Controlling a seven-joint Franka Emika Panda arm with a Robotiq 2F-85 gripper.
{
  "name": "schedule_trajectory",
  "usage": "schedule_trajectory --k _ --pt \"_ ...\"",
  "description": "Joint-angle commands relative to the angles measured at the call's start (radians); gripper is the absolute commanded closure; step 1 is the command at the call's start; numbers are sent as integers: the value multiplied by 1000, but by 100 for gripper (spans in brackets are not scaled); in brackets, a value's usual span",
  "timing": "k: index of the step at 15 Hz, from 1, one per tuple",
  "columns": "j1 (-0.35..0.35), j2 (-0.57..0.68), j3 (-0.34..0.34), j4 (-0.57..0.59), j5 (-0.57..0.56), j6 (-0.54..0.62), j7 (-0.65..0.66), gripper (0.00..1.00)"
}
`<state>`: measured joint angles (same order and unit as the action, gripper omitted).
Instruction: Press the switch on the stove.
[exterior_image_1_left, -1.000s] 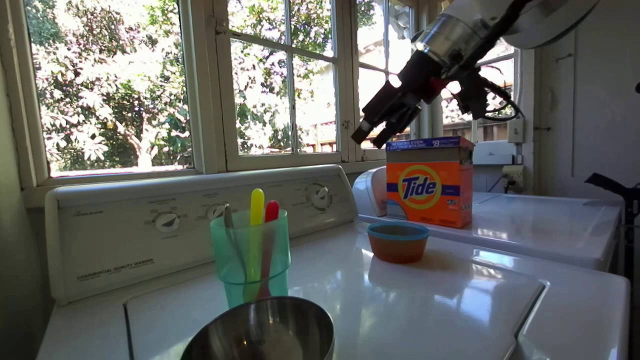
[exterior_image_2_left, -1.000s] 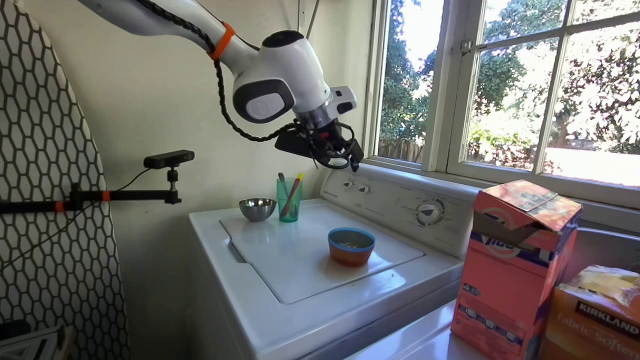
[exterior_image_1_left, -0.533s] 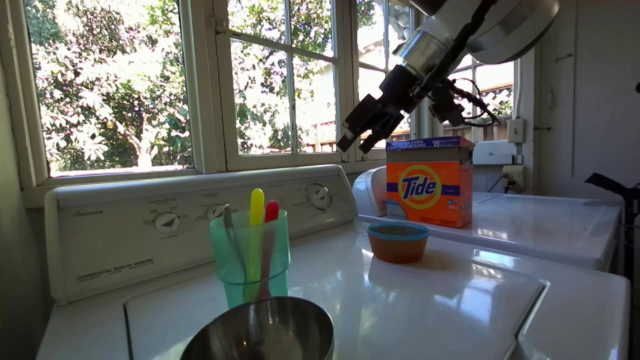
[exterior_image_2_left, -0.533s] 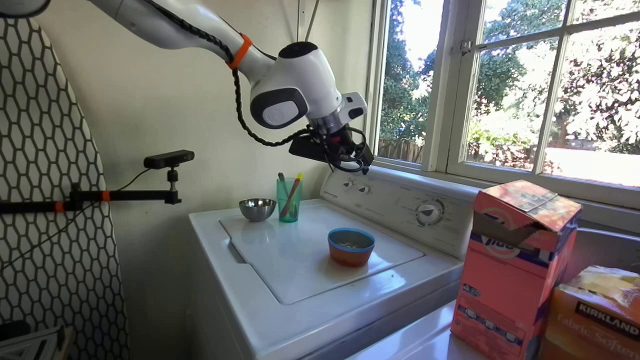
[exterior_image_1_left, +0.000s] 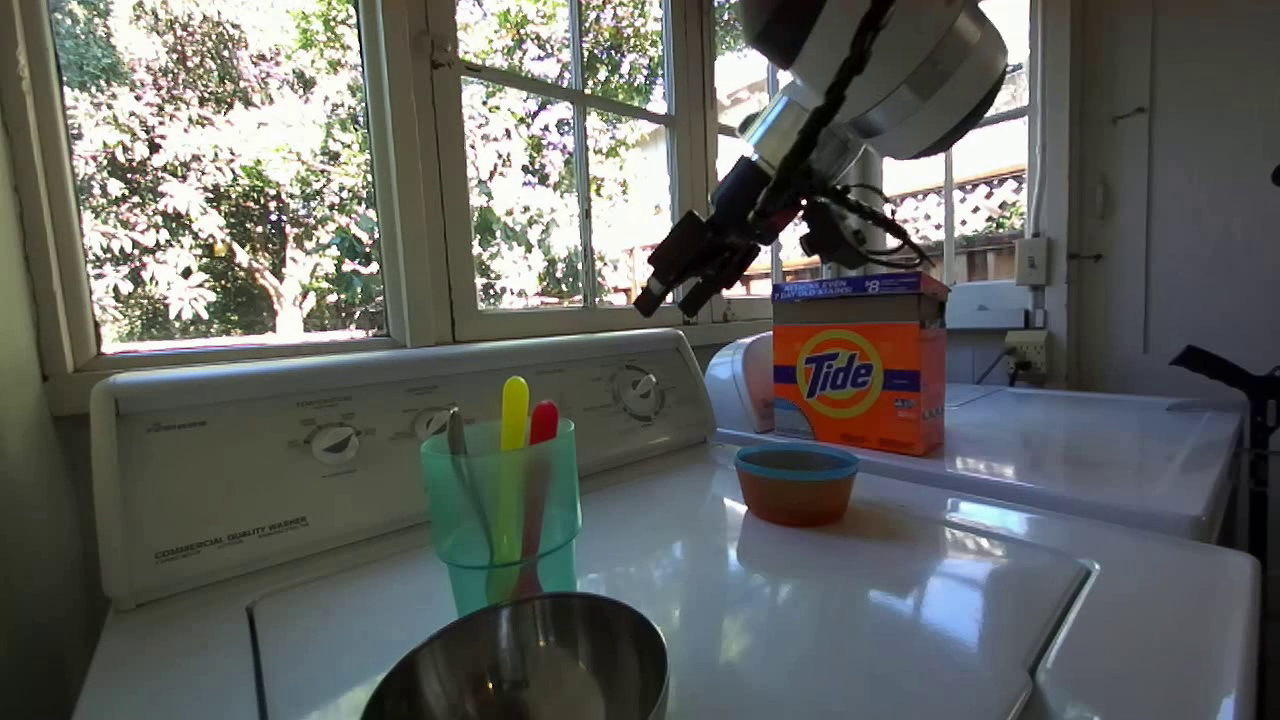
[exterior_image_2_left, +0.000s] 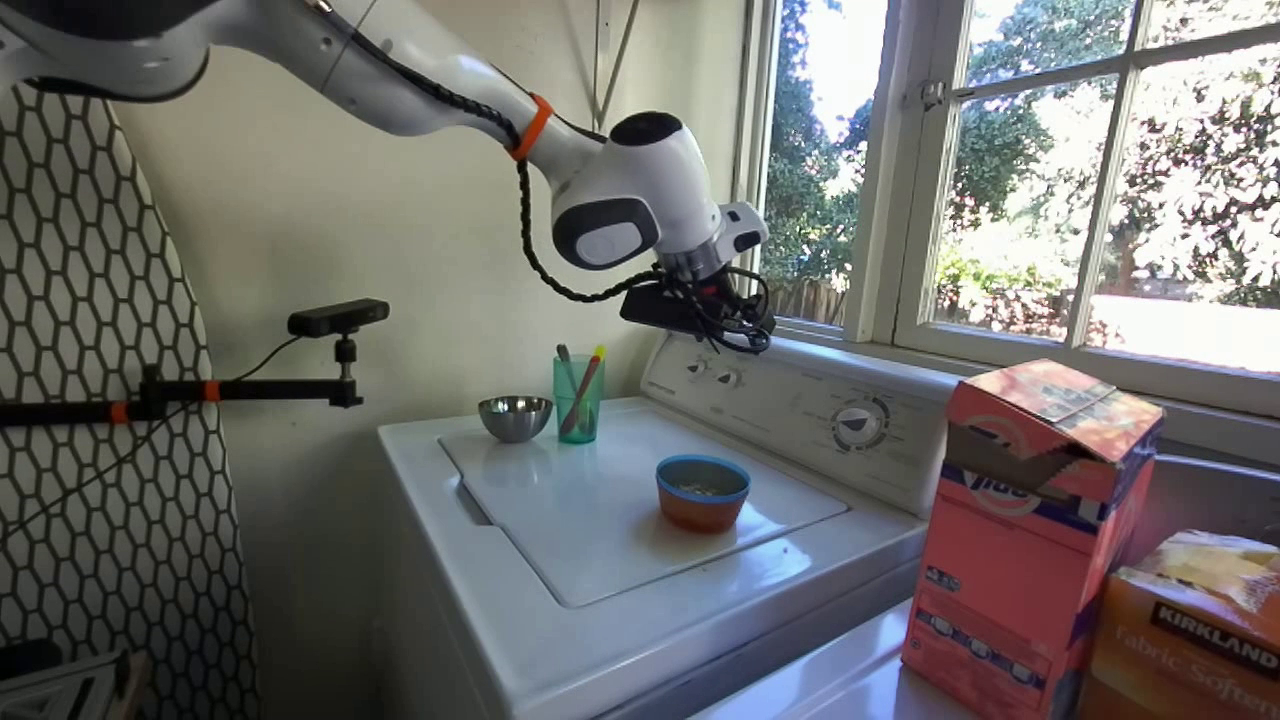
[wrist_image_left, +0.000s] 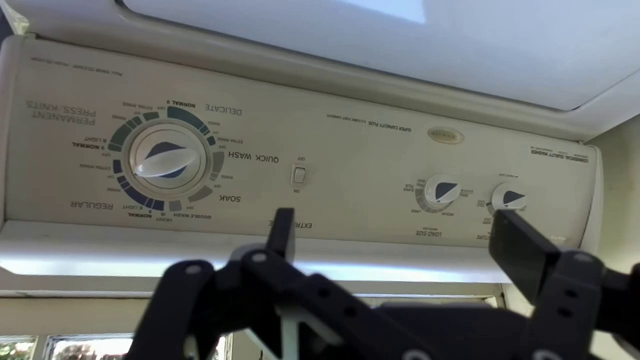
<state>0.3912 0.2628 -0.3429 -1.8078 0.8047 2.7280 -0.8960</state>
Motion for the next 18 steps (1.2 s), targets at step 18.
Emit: schedule_trajectory --k 18 --pt "-372 440 404 593 -550 -99 510 0"
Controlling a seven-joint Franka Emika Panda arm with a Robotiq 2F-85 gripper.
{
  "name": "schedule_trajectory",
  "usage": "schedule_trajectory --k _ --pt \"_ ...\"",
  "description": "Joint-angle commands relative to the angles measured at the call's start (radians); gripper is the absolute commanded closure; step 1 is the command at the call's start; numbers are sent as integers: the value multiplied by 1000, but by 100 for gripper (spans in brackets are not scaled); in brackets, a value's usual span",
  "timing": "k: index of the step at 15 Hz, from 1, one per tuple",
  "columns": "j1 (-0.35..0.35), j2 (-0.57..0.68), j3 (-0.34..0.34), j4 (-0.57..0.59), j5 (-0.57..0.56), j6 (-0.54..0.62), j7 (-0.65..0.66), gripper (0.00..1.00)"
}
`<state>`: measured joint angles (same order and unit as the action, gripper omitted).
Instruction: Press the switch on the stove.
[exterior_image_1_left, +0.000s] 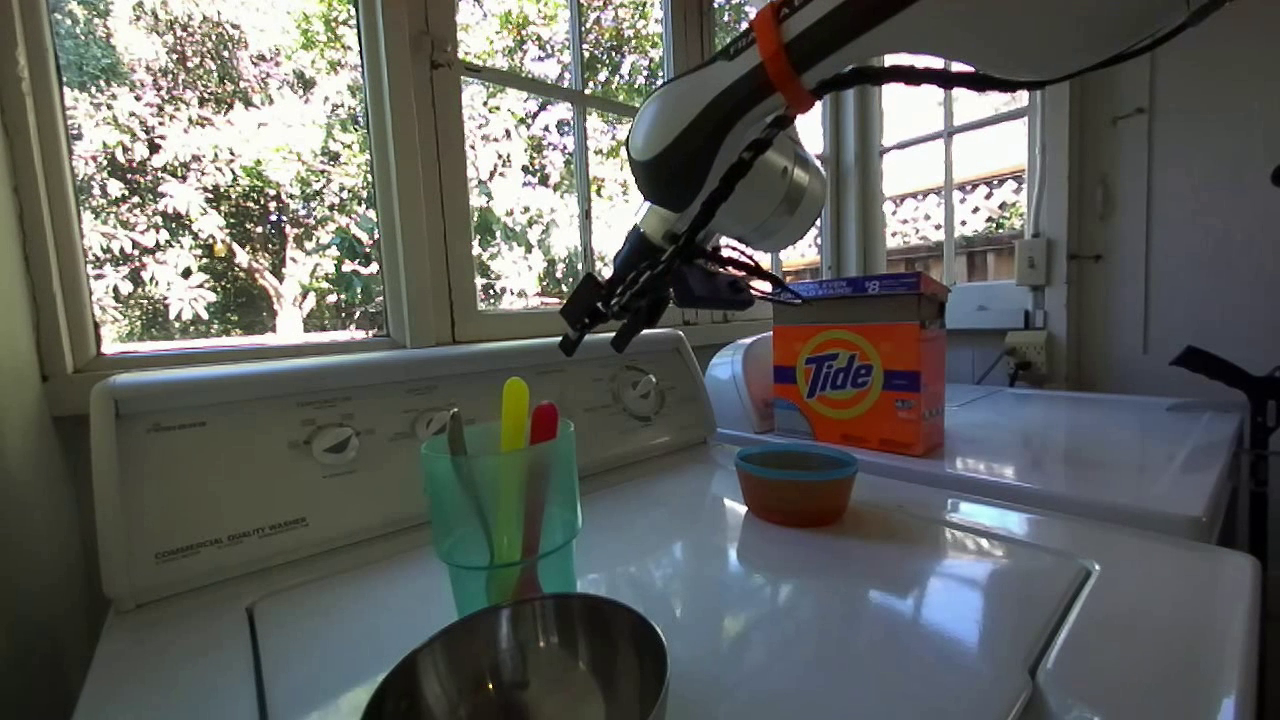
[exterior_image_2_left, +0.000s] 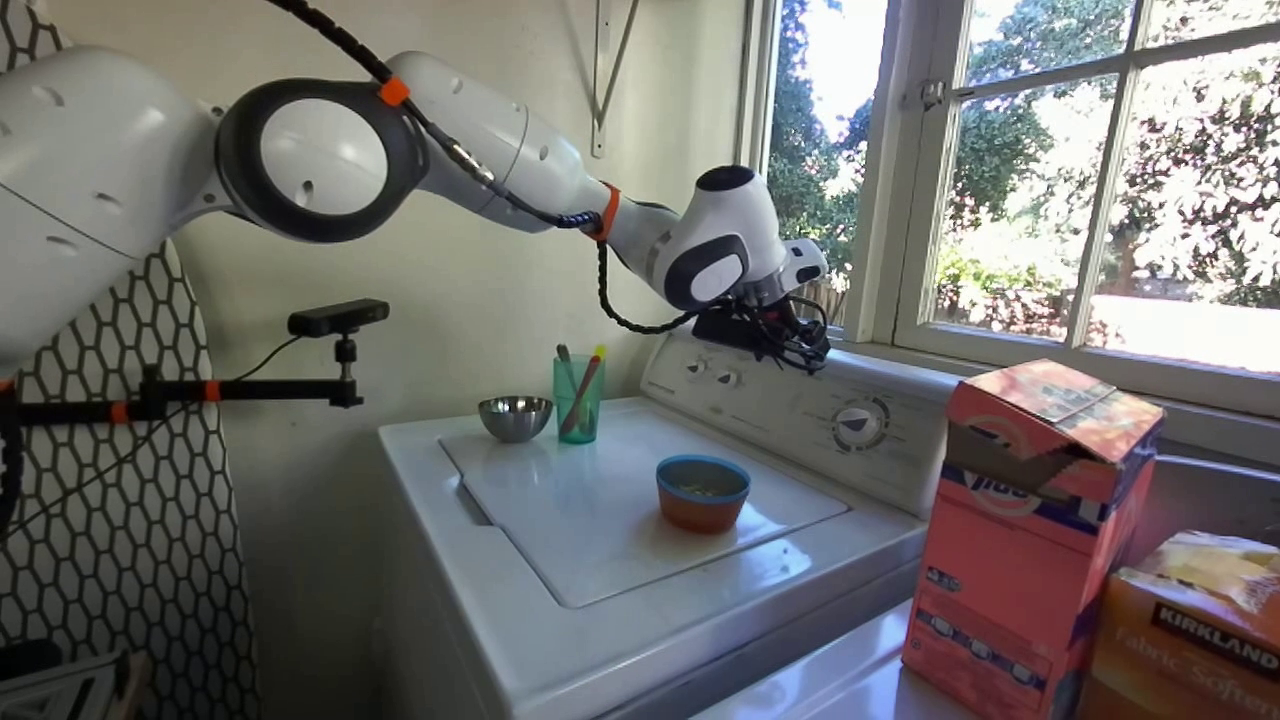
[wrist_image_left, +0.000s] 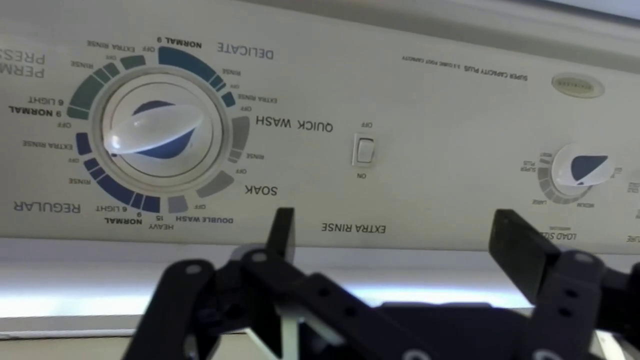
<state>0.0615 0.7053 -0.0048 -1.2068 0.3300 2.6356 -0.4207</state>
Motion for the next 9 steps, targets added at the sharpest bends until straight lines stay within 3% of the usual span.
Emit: schedule_trajectory --k 1,3,4,6,9 --pt "-46 0 78 -15 -93 -8 41 0" --pt "-60 1 115 -29 -100 3 38 0" --pt "-59 -1 118 -34 -113 -2 45 25" --pt "-56 -1 116 -44 -139 2 63 30" --pt "-48 4 98 -52 -179 4 105 55"
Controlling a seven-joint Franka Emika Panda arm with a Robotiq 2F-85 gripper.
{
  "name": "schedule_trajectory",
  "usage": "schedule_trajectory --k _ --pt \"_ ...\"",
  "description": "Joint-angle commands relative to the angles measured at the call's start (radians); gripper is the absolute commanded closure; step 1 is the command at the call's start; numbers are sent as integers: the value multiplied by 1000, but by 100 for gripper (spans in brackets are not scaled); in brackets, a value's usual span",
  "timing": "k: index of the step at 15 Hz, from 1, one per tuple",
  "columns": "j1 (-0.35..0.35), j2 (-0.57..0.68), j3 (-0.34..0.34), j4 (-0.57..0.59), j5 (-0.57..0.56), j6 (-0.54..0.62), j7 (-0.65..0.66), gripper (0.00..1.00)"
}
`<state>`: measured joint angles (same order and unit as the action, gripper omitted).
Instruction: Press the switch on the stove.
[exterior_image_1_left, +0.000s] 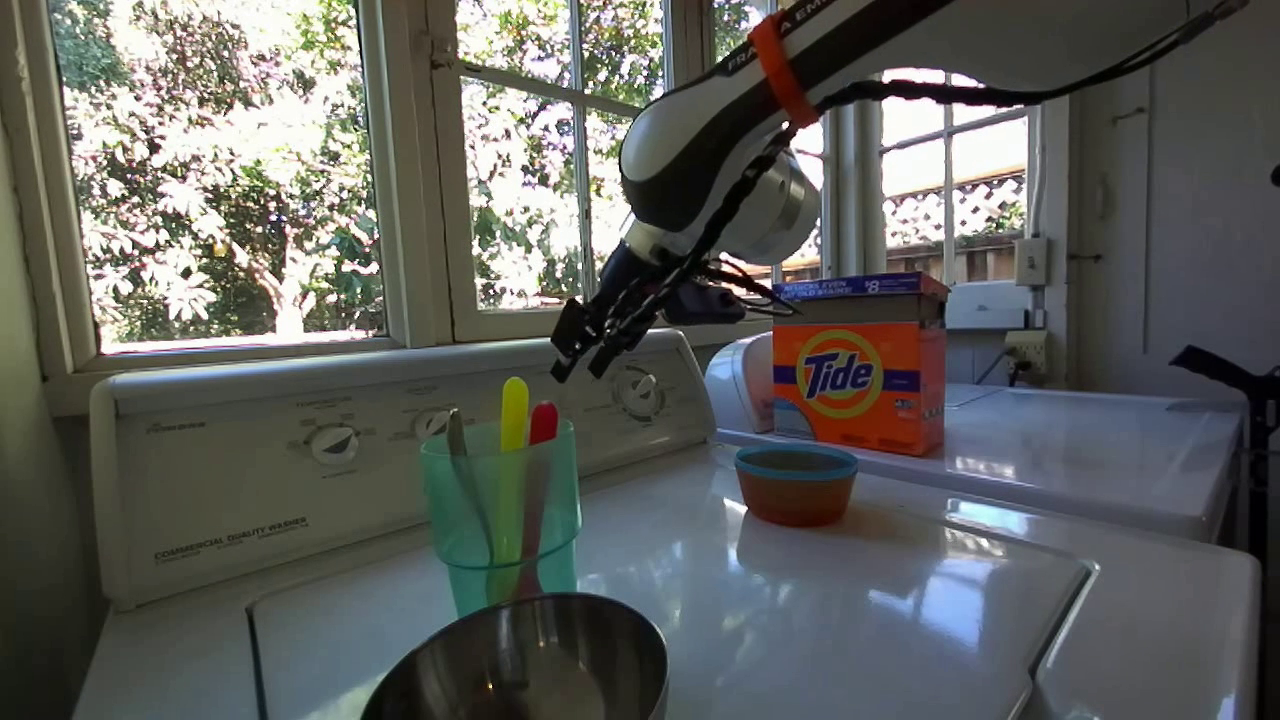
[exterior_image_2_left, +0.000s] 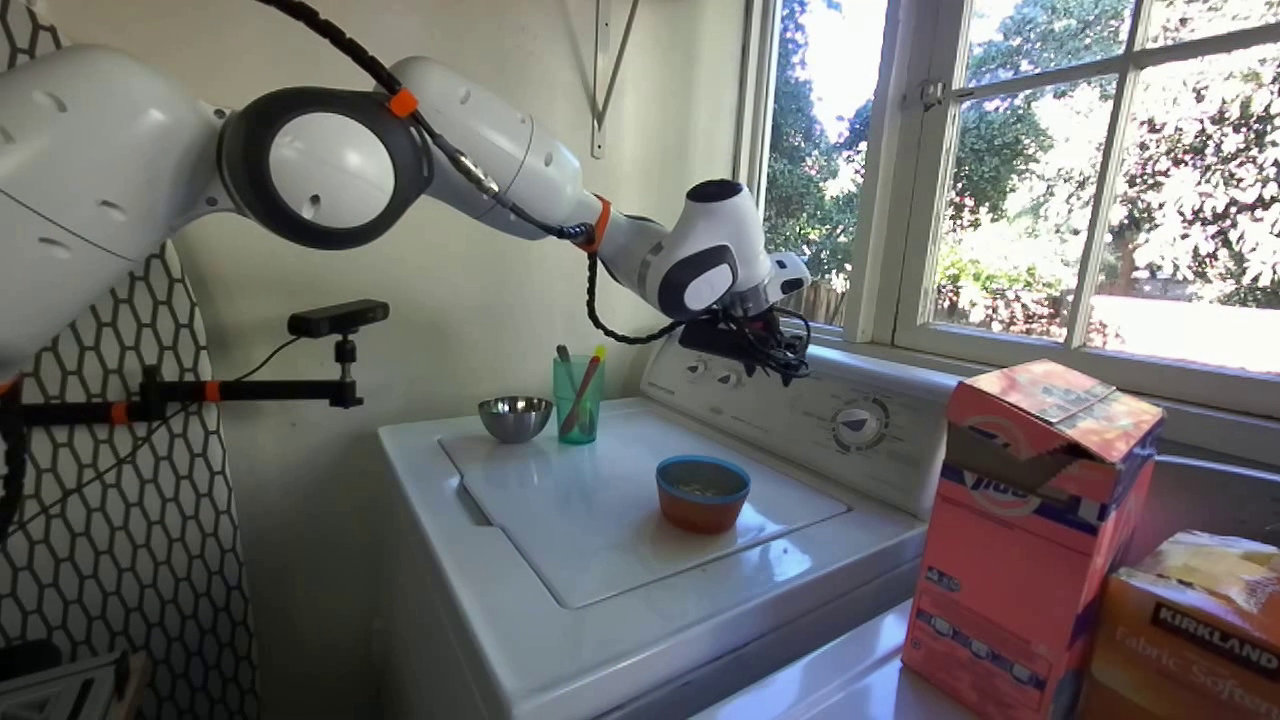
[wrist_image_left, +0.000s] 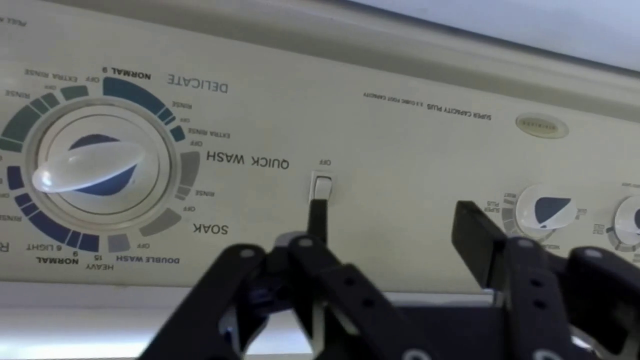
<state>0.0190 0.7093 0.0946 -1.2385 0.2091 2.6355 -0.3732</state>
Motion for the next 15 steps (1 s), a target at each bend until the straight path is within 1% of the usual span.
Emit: schedule_trajectory --k 1,5,6,11,15 --pt "-7 1 -3 -21 -67 2 67 63" --pt "-8 19 -9 -5 -98 5 94 95" --pt "-9 24 -8 1 -103 5 96 99" --pt "-7 50 -20 28 -131 -13 120 100" --pt "2 98 -29 94 -160 -35 132 100"
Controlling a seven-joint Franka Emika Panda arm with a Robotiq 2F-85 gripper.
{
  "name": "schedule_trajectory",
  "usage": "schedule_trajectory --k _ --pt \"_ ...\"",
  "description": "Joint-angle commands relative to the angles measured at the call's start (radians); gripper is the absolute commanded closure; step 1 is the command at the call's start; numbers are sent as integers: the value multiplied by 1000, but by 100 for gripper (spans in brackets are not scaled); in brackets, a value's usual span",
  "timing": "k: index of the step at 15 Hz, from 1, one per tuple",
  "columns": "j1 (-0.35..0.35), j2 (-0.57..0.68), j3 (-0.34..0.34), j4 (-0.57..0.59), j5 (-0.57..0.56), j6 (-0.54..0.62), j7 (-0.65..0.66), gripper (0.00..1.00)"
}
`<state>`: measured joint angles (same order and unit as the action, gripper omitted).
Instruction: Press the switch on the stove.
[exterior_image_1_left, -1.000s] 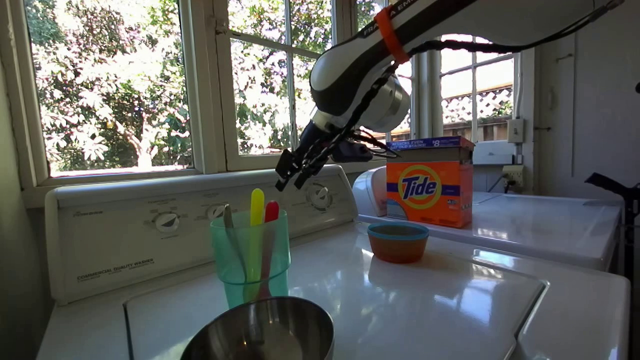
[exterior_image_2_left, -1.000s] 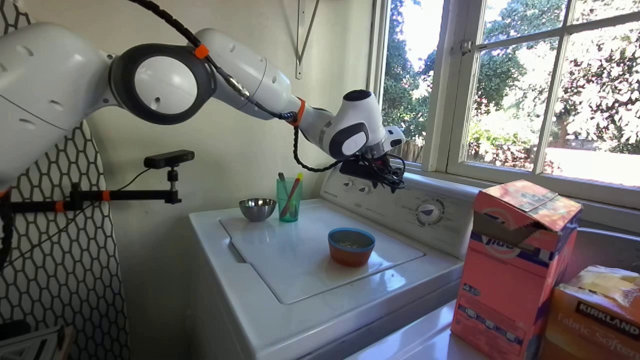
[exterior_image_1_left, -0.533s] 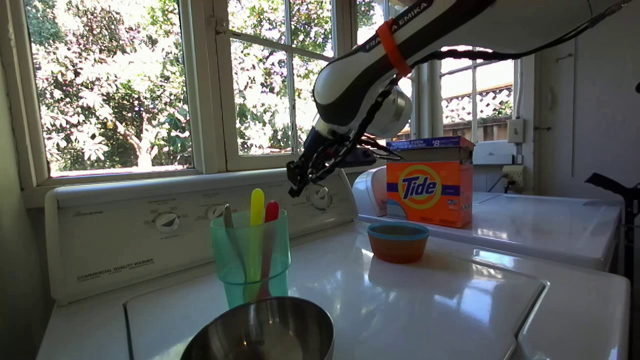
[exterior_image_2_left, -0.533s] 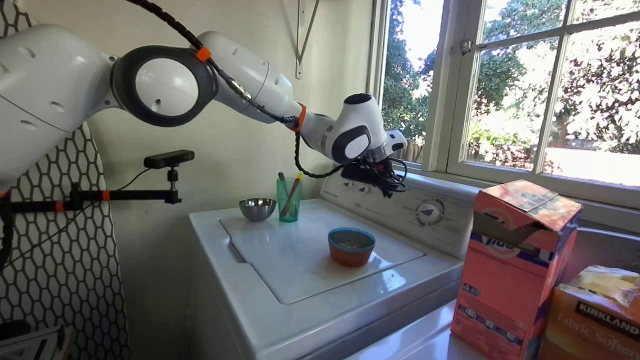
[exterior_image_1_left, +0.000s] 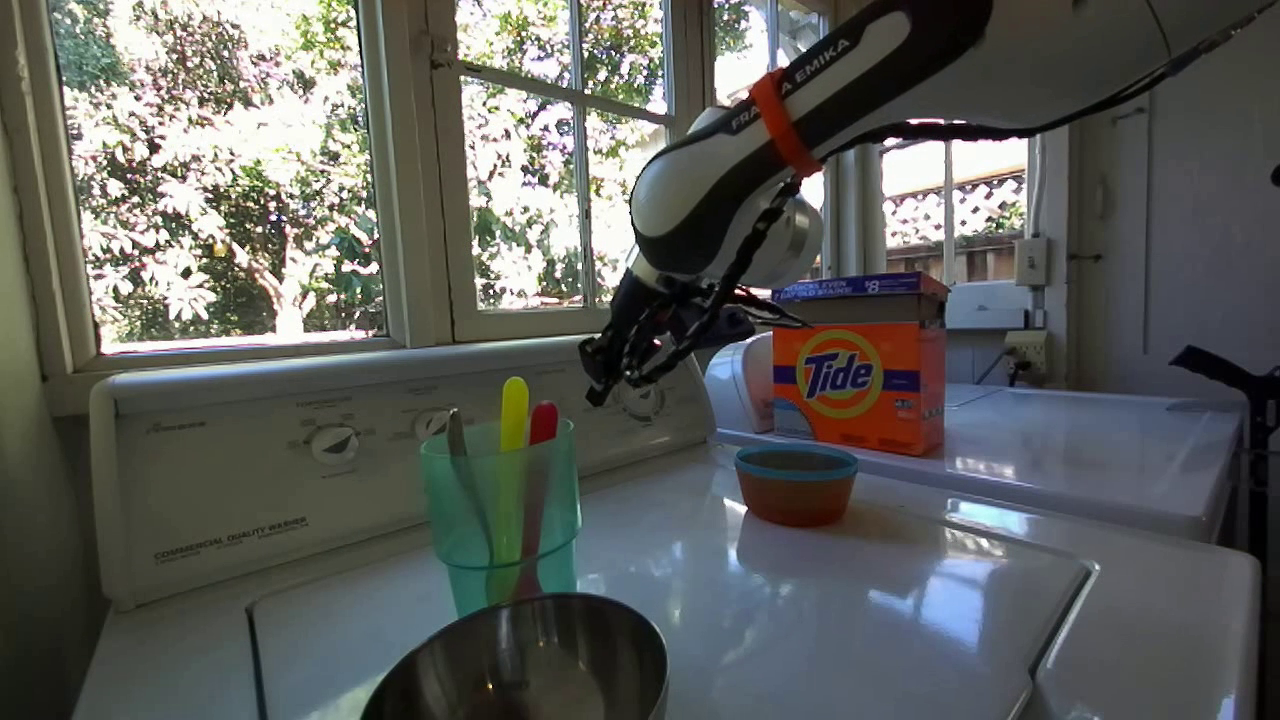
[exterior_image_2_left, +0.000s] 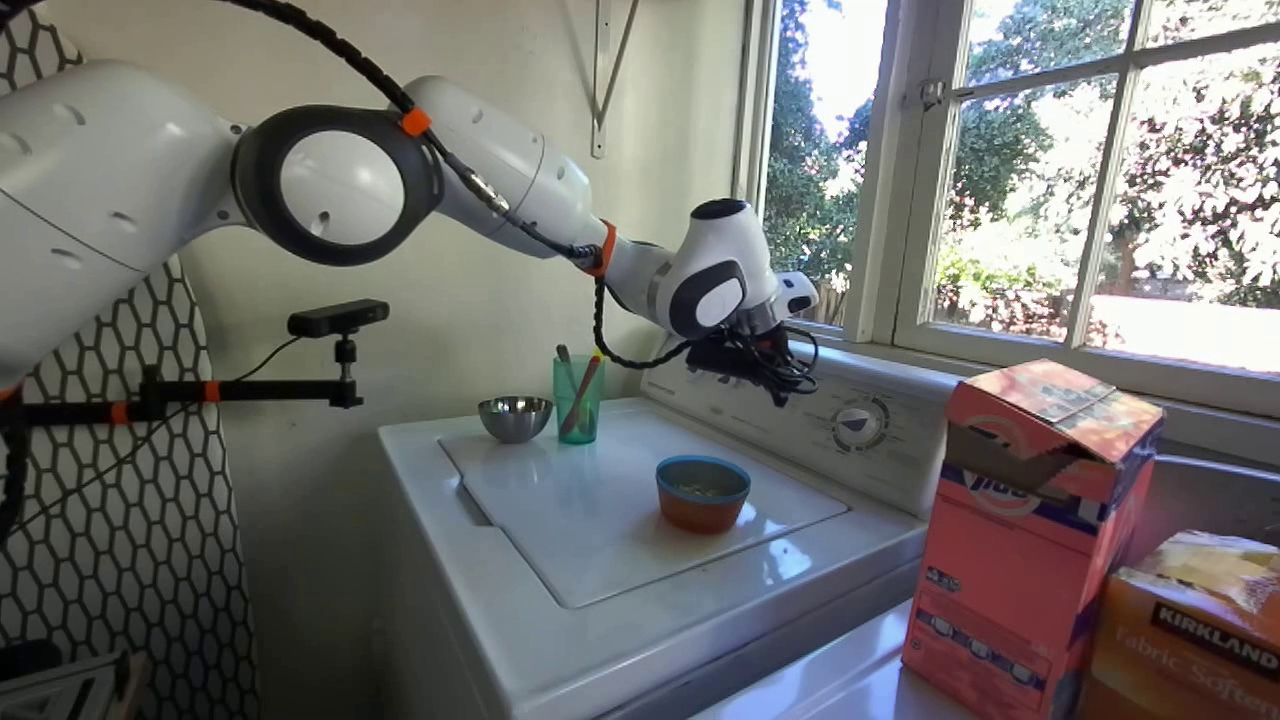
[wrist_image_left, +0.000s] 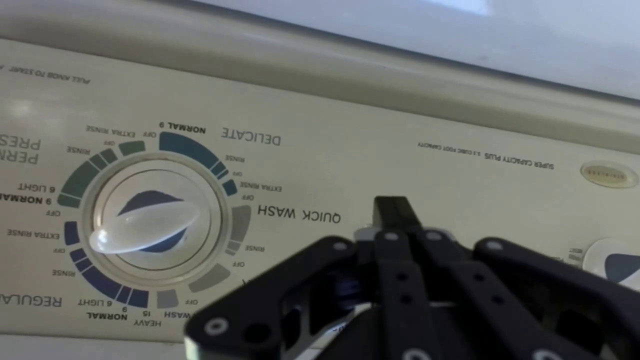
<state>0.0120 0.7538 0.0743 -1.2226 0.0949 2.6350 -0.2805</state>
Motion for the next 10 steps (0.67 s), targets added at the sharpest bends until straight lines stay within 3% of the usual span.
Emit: schedule_trajectory --k 1,10 --pt "8 64 -6 93 -49 -40 39 100" --pt "21 146 0 220 -70 -57 34 100"
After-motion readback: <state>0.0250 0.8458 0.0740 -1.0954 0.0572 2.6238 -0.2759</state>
